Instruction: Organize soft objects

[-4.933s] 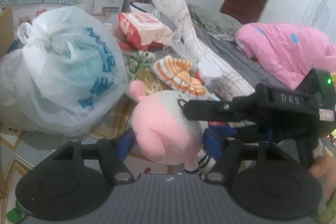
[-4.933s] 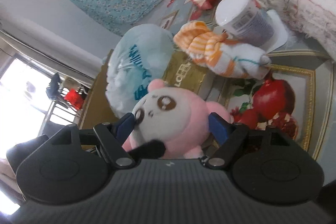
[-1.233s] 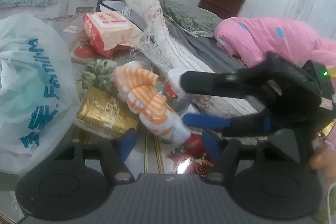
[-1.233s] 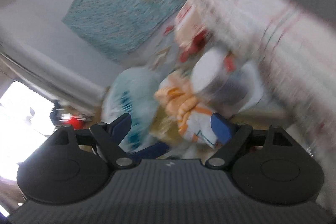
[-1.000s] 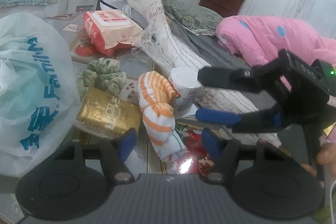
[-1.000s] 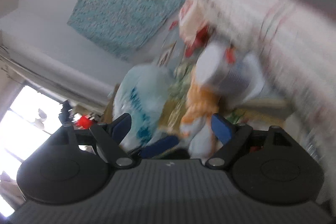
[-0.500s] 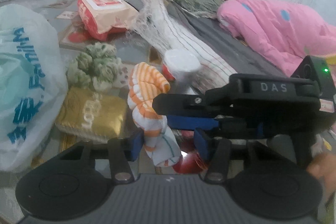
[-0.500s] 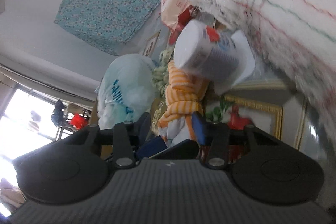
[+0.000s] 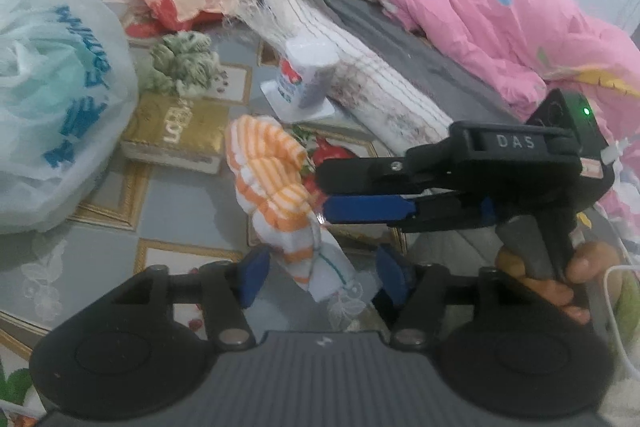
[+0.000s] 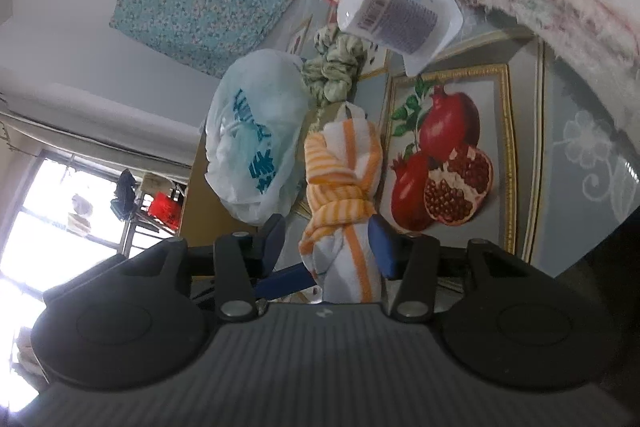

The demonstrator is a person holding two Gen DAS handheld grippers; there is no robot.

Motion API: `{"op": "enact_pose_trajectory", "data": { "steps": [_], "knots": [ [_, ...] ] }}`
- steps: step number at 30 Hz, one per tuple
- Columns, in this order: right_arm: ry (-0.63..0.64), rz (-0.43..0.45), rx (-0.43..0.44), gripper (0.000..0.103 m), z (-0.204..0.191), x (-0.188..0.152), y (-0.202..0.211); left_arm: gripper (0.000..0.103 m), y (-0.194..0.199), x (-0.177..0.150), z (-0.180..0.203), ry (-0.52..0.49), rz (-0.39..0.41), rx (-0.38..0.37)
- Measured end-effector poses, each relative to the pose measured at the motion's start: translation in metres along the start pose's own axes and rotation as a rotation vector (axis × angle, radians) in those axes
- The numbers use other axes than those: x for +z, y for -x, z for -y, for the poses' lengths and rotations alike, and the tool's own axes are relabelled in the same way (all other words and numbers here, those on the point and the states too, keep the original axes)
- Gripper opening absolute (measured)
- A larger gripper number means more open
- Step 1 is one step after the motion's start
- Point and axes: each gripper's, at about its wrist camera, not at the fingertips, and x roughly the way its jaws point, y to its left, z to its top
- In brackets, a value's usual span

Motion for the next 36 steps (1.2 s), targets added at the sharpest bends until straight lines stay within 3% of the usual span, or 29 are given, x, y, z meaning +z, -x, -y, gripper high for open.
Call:
{"op": "enact_pose_trajectory", "data": {
  "steps": [7,19,22,28,36],
  "knots": [
    [0.061,0.054,-0.063,0.058,-0.006,0.015,0.004,0.068,-0.014,0.013,-0.003,0.030,0.028,0.036],
    [0.059,0.012,-0.058,0.053,0.000,0.018,-0.027,0.048,-0.034,0.012,-0.003,0.042,0.031,0.100],
    [0.068,0.018,-0.064,0.046,0.000,0.016,-0.028,0.046,-0.032,0.012,-0.003,0.051,0.039,0.104],
    [0.058,0.027,-0.044,0.045,-0.002,0.012,-0.024,0.043,-0.023,0.011,0.000,0.050,0.061,0.108],
    [0.109,0.043,-0.007,0.045,-0.031,0.012,-0.017,0.043,0.013,0.017,0.012,0.011,0.174,0.125]
  ]
}}
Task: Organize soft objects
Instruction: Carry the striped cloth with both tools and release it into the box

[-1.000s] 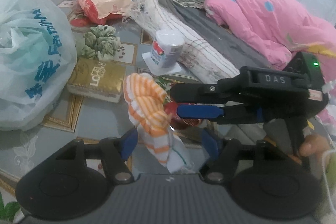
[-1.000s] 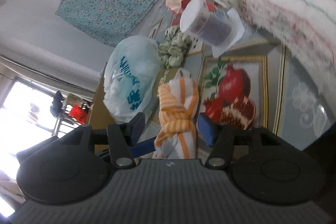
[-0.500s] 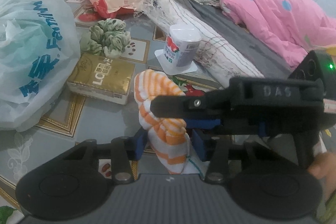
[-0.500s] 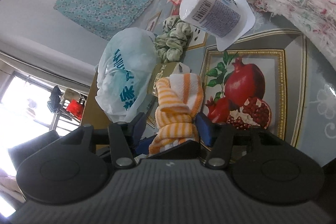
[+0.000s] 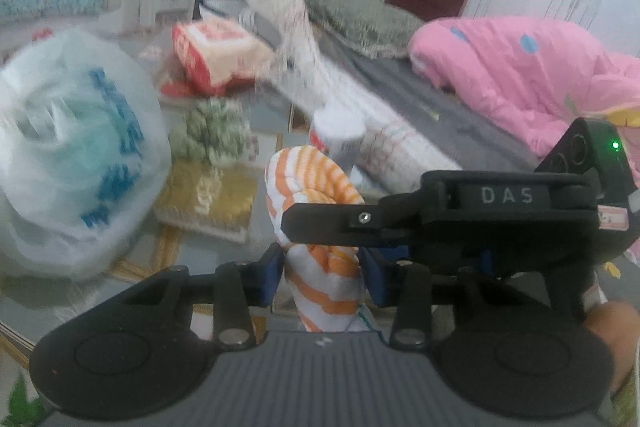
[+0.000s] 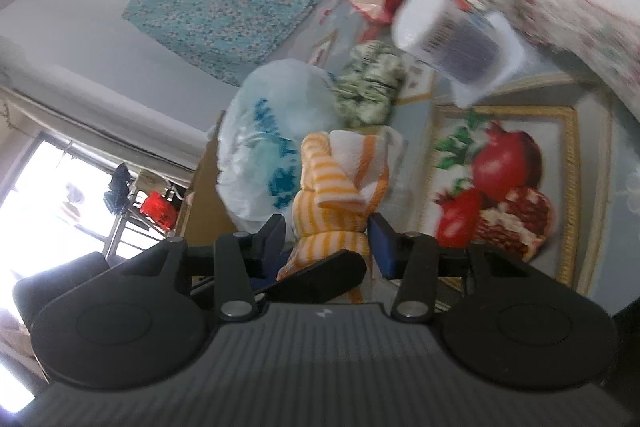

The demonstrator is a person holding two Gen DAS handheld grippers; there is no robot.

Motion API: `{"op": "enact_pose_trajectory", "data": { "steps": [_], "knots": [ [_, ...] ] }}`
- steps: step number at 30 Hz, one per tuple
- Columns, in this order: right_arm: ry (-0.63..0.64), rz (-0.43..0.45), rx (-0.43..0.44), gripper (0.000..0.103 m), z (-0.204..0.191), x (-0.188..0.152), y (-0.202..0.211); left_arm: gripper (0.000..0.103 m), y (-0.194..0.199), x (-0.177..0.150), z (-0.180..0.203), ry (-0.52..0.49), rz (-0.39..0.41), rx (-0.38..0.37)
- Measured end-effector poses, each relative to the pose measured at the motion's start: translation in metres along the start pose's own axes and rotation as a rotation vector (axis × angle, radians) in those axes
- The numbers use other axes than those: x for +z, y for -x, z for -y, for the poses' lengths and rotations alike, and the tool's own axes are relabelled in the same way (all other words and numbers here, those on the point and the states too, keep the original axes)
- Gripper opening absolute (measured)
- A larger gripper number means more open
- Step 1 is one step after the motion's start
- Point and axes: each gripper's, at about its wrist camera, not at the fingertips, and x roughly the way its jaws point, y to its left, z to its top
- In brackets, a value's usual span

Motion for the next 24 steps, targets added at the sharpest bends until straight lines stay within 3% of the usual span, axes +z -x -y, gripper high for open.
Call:
{"op": "enact_pose_trajectory", "data": {
  "steps": [7,14,20,24],
  "knots": [
    [0.097,0.006,0.057,0.045,-0.044,0.012,-0.001,0.043,0.042,0.013,-0.007,0.011,0.111,0.055],
    [0.235,-0.047,0.139,0.047,-0.115,0.029,-0.033,0.044,0.100,0.029,-0.031,0.035,0.246,0.180],
    [0.326,-0.192,0.256,0.048,-0.192,0.038,-0.101,0.045,0.165,0.038,-0.076,0.112,0.327,0.355],
    [0.348,-0.331,0.330,0.049,-0.242,0.026,-0.161,0.046,0.204,0.037,-0.111,0.167,0.332,0.480]
  ]
}}
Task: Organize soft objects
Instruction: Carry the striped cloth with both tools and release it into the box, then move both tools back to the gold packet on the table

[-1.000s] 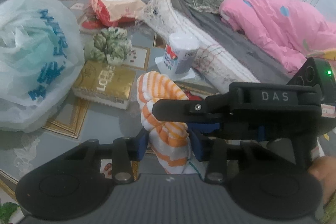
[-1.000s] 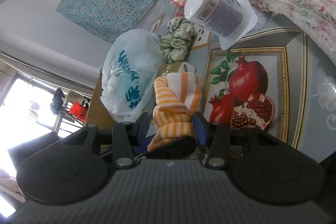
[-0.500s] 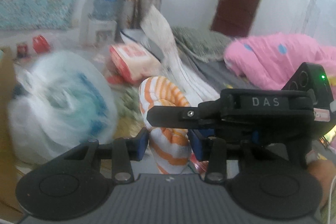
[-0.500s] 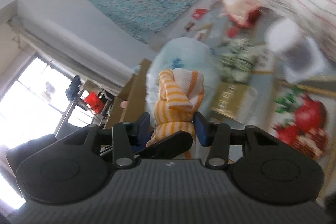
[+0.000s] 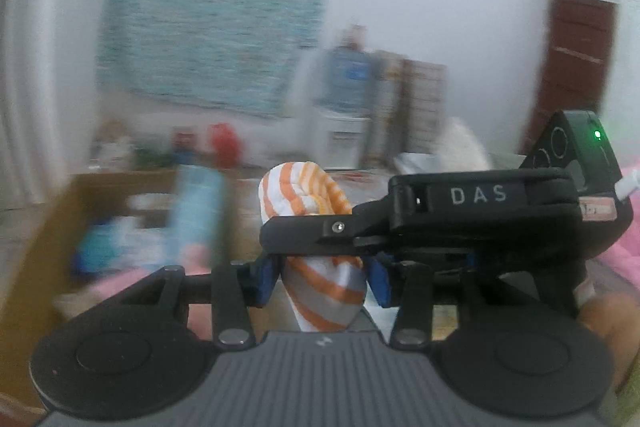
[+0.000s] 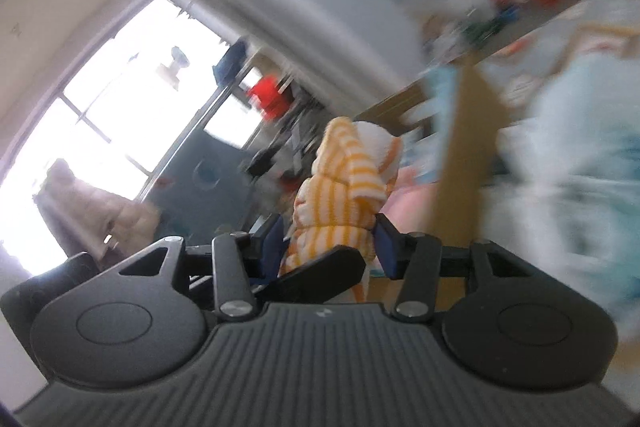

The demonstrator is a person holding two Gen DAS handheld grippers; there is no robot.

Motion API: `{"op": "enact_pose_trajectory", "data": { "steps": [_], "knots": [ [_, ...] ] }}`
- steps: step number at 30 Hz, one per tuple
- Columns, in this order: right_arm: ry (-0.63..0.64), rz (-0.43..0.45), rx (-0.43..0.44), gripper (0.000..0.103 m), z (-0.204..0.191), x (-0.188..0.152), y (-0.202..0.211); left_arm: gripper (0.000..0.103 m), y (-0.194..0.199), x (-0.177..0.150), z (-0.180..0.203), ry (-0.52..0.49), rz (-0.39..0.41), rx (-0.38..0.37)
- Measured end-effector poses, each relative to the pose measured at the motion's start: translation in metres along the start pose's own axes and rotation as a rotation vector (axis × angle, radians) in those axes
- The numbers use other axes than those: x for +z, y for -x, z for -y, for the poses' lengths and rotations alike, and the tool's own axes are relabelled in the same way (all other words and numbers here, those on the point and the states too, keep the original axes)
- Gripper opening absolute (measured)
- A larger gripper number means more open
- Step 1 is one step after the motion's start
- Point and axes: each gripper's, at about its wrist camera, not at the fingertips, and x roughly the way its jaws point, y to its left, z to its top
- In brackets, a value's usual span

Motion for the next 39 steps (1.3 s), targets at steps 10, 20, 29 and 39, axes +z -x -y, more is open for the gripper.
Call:
{"op": "enact_pose_trajectory", "data": {
  "steps": [10,20,29,39],
  "knots": [
    [-0.101,-0.291,0.070,0.051,-0.016,0.001,-0.154,0.046,-0.002,-0.011,-0.115,0.160,-0.173,0.191],
    [-0.236,-0.459,0.048,0.052,-0.005,-0.035,-0.230,0.047,-0.010,-0.034,-0.160,0.195,-0.276,0.281],
    [-0.276,-0.550,-0.013,0.072,0.006,-0.047,-0.262,0.054,0.004,-0.052,-0.174,0.225,-0.318,0.286],
    [-0.297,-0.526,0.014,0.073,0.009,-0.046,-0.261,0.061,0.014,-0.048,-0.176,0.249,-0.259,0.289]
  ]
}}
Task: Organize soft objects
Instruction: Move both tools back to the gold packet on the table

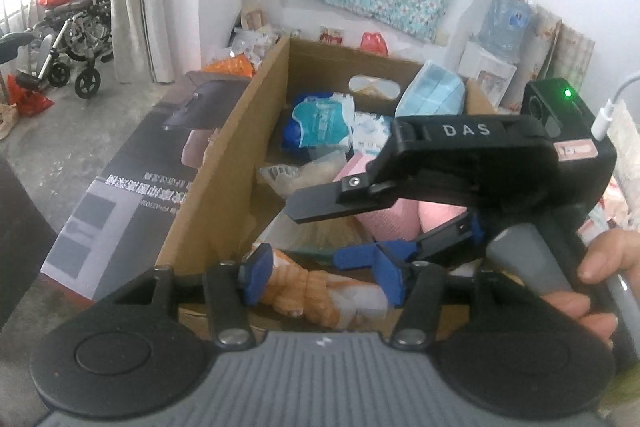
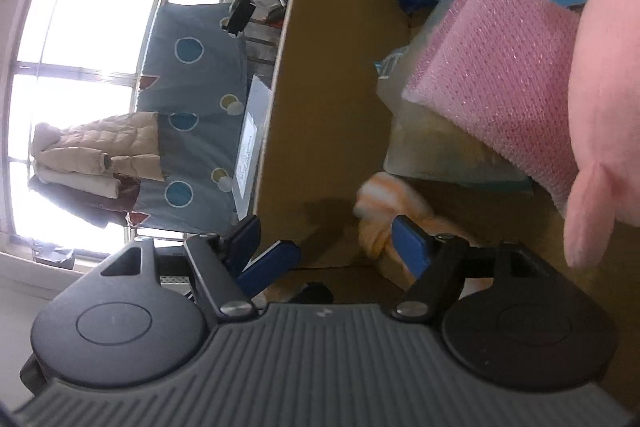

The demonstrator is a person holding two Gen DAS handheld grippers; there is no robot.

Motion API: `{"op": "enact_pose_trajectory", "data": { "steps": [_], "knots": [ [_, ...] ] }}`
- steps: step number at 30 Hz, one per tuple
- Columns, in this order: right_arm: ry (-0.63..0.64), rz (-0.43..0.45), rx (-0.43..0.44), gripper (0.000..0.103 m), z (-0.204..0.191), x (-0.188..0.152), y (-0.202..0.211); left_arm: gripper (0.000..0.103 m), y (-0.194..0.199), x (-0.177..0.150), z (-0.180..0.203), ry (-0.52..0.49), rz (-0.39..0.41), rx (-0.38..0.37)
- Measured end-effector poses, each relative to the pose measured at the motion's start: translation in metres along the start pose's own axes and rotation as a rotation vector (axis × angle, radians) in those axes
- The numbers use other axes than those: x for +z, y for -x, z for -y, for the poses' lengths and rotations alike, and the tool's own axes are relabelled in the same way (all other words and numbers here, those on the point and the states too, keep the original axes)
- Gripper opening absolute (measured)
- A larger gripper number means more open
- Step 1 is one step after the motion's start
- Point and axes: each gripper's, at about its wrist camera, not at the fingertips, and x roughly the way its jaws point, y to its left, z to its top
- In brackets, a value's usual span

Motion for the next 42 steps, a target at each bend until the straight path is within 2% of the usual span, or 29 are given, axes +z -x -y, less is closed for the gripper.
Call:
{"op": "enact_pose_trajectory", "data": {
  "steps": [4,10,13,17,20,24,27,30,34,37,39,42],
  "knots": [
    [0.045,0.034,0.027,0.074,-0.010,-0.005,0.023,0.065,0.018,0.001,0.007,-0.004,0.064,-0.012],
    [0.104,0.121,0.120,0.076,-0.016,-0.023,0.095,0.076,0.050,-0.001,0.036,-0.065,0.161,-0.064],
    [0.127,0.195,0.181,0.080,-0.015,-0.038,0.147,0.083,0.062,-0.004,0.057,-0.088,0.202,-0.126],
    [0.165,0.331,0.217,0.087,-0.003,-0.073,0.226,0.093,0.071,-0.013,0.096,-0.134,0.231,-0.254],
    [0.203,0.483,0.179,0.089,0.012,-0.110,0.292,0.098,0.069,-0.026,0.132,-0.199,0.228,-0.358],
    [0.228,0.728,0.048,0.091,0.035,-0.174,0.373,0.100,0.058,-0.049,0.187,-0.313,0.203,-0.468],
    [0.205,0.858,-0.049,0.093,0.058,-0.221,0.408,0.100,0.045,-0.066,0.225,-0.386,0.178,-0.542],
    [0.149,0.929,-0.114,0.093,0.083,-0.254,0.421,0.100,0.028,-0.084,0.261,-0.440,0.136,-0.614],
    [0.050,0.957,-0.147,0.093,0.123,-0.274,0.419,0.099,-0.001,-0.112,0.299,-0.479,0.057,-0.669],
    [0.008,0.957,-0.174,0.091,0.145,-0.273,0.409,0.094,-0.027,-0.128,0.318,-0.480,0.006,-0.644],
    [0.004,0.954,-0.194,0.088,0.153,-0.274,0.393,0.087,-0.042,-0.133,0.325,-0.469,-0.032,-0.626],
    [0.027,0.939,-0.227,0.075,0.160,-0.264,0.379,0.079,-0.061,-0.138,0.325,-0.439,-0.057,-0.602]
  ]
}}
